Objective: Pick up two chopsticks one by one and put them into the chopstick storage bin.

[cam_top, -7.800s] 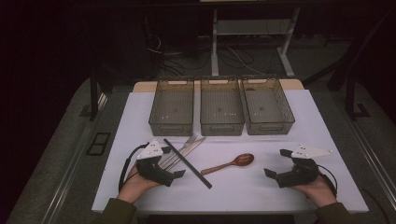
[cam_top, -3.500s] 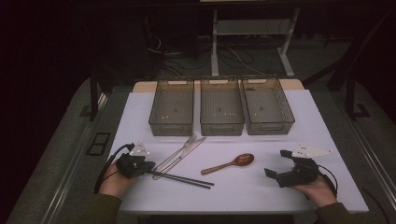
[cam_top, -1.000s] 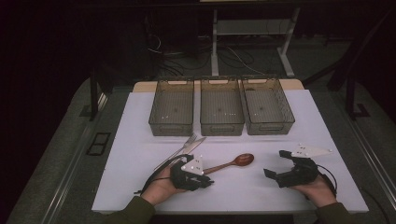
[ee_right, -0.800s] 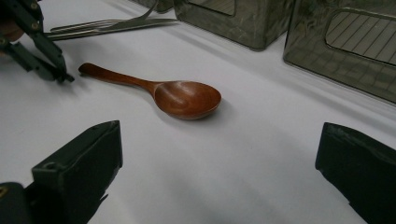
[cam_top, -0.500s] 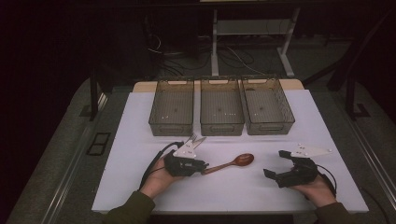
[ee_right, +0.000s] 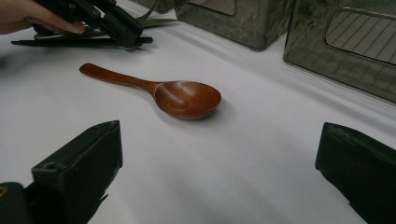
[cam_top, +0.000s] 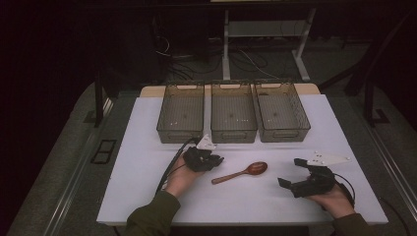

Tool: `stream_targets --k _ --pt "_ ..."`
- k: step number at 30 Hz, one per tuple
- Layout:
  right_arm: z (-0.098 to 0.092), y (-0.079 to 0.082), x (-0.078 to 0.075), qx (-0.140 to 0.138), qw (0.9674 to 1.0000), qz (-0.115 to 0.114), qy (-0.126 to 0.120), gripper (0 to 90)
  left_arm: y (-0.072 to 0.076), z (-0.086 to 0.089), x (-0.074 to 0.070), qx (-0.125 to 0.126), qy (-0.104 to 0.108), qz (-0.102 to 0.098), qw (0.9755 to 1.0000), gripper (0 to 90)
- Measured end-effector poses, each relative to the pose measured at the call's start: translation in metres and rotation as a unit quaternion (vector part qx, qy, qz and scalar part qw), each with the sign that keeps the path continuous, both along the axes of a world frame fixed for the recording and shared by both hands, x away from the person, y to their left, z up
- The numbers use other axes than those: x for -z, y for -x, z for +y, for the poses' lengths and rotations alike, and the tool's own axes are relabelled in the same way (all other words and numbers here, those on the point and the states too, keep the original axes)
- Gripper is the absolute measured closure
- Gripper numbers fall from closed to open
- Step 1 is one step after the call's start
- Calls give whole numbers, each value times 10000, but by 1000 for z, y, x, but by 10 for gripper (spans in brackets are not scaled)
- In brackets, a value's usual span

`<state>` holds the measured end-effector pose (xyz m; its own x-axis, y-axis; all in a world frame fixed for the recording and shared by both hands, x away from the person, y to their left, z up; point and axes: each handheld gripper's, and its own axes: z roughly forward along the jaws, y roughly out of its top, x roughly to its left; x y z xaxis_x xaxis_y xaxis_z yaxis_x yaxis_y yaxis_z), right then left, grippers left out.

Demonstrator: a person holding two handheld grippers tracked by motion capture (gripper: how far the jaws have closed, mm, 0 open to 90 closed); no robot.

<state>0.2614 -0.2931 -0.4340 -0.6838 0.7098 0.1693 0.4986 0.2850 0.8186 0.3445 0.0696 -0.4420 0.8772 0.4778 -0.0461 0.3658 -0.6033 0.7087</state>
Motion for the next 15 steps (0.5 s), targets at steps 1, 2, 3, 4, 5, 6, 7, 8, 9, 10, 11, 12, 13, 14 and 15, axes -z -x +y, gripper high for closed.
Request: stream_targets --k 1,2,3,4,5,6,7,8,9,10,11,12,13,14,15 --pt "0 0 0 0 10000 0 0 2 -1 -2 1 -2 -12 10 10000 776" --pt "0 0 0 2 10000 3 -8 2 -2 -4 1 9 -25 10 10000 769" --pt "-1 0 0 3 10000 2 -14 2 -2 -4 2 10 -28 4 10000 767" --pt "-1 0 0 3 10000 4 -14 2 -2 -4 2 7 6 36 10000 752" --pt "-1 0 0 3 10000 -6 -12 2 -2 -4 2 -1 42 48 10000 730" --pt "-1 0 0 3 10000 -6 -12 2 -2 -3 1 -10 64 31 10000 730" --pt "-1 0 0 3 10000 -8 -16 2 -2 -1 -1 0 63 19 10000 699" --pt "-1 0 0 5 10000 -7 -14 2 -2 0 -2 -15 102 15 9999 684" --pt "-1 0 0 5 10000 -7 -14 2 -1 2 -5 -44 161 25 9999 684" --pt "-2 0 -1 1 10000 0 -22 2 0 6 -8 -62 214 12 9998 659" --pt "-2 0 -1 1 10000 0 -22 2 1 8 -11 -86 262 9 9996 659" --pt "-2 0 -1 -3 10000 2 -26 2 3 13 -15 -119 305 -8 9995 644" --pt "-2 0 -1 6 10000 3 -24 2 5 17 -18 -148 349 -21 9993 609" --pt "-2 0 -1 7 10000 1 -23 2 6 20 -20 -165 375 -31 9992 593" --pt "-2 0 -1 7 10000 1 -24 2 8 25 -22 -178 403 -46 9990 583"
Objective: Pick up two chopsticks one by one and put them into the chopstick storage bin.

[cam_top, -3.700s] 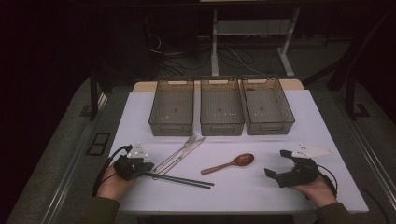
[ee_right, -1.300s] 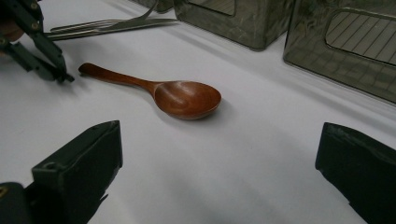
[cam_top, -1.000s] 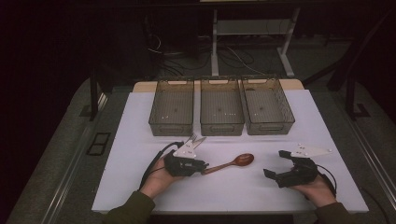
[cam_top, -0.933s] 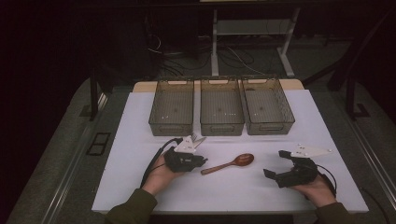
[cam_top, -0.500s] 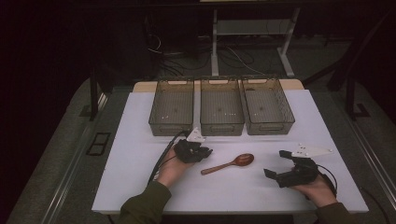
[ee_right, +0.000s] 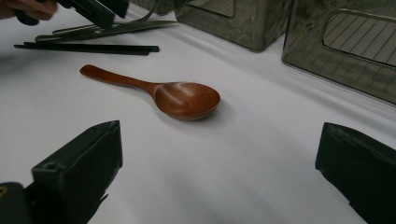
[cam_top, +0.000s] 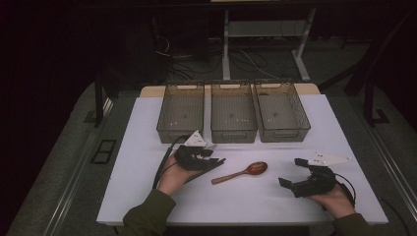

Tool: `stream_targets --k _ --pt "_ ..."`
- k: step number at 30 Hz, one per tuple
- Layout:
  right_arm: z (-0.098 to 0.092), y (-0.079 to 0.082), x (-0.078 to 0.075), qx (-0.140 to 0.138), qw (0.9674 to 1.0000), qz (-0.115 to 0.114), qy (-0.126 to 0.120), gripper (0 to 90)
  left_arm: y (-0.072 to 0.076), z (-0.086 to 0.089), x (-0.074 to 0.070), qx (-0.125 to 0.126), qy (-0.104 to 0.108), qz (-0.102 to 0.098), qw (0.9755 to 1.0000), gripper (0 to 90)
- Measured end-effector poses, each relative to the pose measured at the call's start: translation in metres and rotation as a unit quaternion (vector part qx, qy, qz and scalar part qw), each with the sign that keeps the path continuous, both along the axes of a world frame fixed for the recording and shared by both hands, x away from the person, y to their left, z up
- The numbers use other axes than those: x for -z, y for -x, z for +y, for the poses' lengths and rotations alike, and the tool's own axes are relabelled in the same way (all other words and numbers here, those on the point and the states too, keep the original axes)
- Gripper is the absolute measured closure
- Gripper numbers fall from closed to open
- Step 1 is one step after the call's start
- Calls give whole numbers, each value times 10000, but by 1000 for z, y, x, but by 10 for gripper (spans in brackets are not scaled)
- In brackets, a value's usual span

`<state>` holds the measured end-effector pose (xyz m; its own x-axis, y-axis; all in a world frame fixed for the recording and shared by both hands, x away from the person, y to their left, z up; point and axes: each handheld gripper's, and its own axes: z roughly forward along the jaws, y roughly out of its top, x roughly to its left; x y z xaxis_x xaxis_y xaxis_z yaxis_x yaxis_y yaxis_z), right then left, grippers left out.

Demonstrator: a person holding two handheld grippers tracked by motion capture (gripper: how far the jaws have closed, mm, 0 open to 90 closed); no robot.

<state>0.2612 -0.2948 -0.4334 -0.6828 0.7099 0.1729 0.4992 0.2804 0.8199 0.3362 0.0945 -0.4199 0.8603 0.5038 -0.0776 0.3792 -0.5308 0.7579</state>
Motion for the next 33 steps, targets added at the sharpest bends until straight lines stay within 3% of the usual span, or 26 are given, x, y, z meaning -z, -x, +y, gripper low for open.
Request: stream_targets --k 9,20,23,28,33 --pt "0 0 0 -2 10000 0 10 2 27 37 -6 -34 131 28 9999 537" --pt "1 1 0 -3 10000 -13 15 2 62 74 6 -216 116 65 9997 667" --pt "1 1 0 4 10000 -12 19 2 65 78 9 -208 61 87 9997 763" --pt "1 1 0 7 10000 -7 26 2 63 77 15 -122 -96 185 9997 808" --pt "0 1 0 6 10000 -2 22 2 62 77 18 -127 -231 145 9995 815"
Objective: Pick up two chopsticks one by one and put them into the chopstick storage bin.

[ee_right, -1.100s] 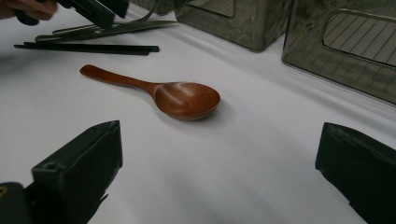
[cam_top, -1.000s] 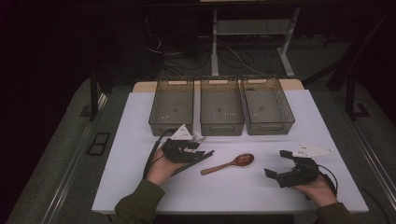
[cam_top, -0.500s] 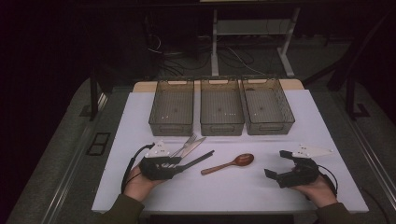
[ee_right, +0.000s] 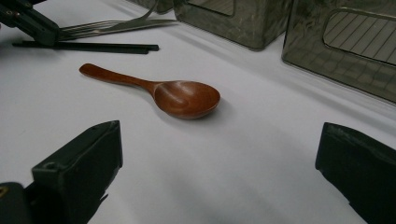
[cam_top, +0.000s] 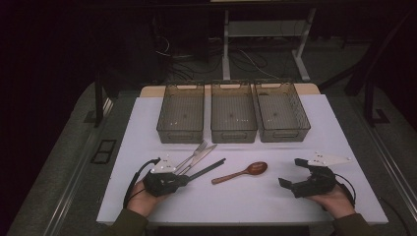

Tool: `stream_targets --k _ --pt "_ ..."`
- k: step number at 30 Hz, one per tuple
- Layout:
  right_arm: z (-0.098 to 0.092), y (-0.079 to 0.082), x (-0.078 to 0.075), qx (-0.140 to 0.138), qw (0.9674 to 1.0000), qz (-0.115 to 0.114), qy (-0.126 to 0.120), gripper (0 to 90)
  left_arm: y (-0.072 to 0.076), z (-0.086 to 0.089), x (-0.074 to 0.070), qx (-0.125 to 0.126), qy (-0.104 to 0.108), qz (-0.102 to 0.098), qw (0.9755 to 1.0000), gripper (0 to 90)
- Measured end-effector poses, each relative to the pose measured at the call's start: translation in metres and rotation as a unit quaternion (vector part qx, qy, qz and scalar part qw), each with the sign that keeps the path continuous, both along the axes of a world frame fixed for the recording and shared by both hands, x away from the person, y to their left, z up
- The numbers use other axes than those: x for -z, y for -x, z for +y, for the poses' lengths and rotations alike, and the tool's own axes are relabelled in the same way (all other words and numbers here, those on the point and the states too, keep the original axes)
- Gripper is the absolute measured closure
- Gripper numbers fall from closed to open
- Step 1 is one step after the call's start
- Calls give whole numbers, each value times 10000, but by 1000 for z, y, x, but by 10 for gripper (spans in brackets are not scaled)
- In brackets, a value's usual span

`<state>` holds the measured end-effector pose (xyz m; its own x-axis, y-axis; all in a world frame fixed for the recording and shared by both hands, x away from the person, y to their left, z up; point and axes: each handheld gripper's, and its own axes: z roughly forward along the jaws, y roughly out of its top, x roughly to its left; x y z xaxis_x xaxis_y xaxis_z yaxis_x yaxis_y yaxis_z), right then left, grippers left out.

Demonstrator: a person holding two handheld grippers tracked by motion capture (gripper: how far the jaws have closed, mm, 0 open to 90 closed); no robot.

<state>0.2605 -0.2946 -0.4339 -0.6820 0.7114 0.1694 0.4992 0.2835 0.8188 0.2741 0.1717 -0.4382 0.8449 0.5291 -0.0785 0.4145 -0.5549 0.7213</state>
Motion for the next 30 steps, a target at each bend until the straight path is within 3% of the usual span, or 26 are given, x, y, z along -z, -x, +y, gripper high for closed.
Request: stream_targets --k 11,30 --pt "0 0 0 -18 10000 -4 5 2 -2 -2 8 74 -128 122 9998 822" --pt "1 0 0 -26 10000 19 -3 2 1 -9 7 55 -351 -2 9994 853"
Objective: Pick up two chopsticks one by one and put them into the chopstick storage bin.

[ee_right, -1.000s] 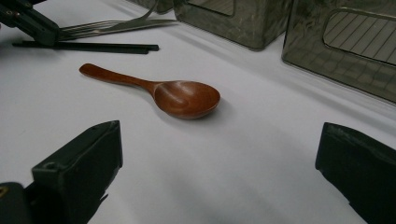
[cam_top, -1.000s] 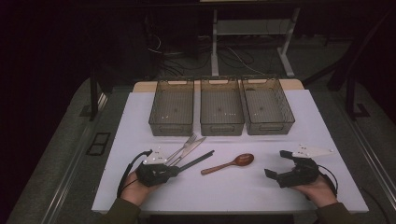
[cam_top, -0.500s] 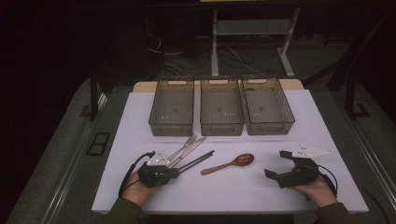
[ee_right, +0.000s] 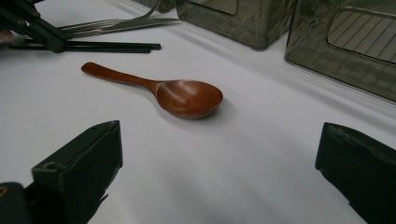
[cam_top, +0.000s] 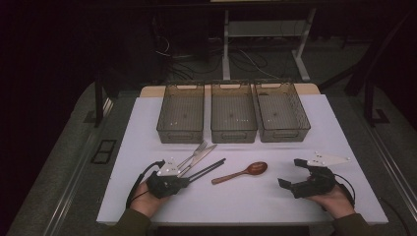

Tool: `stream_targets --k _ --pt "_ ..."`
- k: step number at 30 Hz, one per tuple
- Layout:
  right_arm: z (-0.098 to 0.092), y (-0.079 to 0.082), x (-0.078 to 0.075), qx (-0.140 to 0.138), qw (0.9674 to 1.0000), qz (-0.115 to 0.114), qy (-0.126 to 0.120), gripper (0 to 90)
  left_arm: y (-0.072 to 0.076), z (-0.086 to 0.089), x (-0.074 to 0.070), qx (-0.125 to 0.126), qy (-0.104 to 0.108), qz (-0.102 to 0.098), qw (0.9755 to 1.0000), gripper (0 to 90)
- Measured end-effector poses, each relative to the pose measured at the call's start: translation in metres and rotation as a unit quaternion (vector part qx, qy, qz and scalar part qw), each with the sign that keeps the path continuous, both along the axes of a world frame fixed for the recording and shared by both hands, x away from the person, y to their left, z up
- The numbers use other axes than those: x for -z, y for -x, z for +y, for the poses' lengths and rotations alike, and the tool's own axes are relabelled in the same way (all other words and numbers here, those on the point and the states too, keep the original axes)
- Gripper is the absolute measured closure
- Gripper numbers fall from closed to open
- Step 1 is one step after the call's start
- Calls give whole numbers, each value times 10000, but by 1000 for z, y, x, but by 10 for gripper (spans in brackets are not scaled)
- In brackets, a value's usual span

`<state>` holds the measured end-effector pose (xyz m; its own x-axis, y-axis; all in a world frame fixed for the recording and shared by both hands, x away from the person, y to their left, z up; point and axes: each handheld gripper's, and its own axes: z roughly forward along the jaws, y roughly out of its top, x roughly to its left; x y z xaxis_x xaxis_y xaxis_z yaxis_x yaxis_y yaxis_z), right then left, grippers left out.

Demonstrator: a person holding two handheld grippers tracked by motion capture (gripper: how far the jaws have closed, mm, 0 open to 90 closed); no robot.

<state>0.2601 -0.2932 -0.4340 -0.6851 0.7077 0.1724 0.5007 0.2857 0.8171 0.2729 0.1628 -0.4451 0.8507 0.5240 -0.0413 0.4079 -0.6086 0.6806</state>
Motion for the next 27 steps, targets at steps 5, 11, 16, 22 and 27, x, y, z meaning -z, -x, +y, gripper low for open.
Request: stream_targets --k 5,11,16,22,27 --pt "-1 0 0 3 10000 -15 -2 2 1 -3 -4 79 94 -18 9999 853" --pt "-1 0 0 1 10000 -4 7 2 2 0 -12 33 339 -89 9994 853" --pt "-1 0 1 -3 10000 -15 11 2 2 3 -18 -4 515 -134 9986 854" --pt "-1 -1 1 -10 10000 2 -31 2 2 4 -26 5 637 -173 9978 853" --pt "0 0 2 -72 10000 -32 -28 2 -1 6 -33 4 683 -179 9975 853"
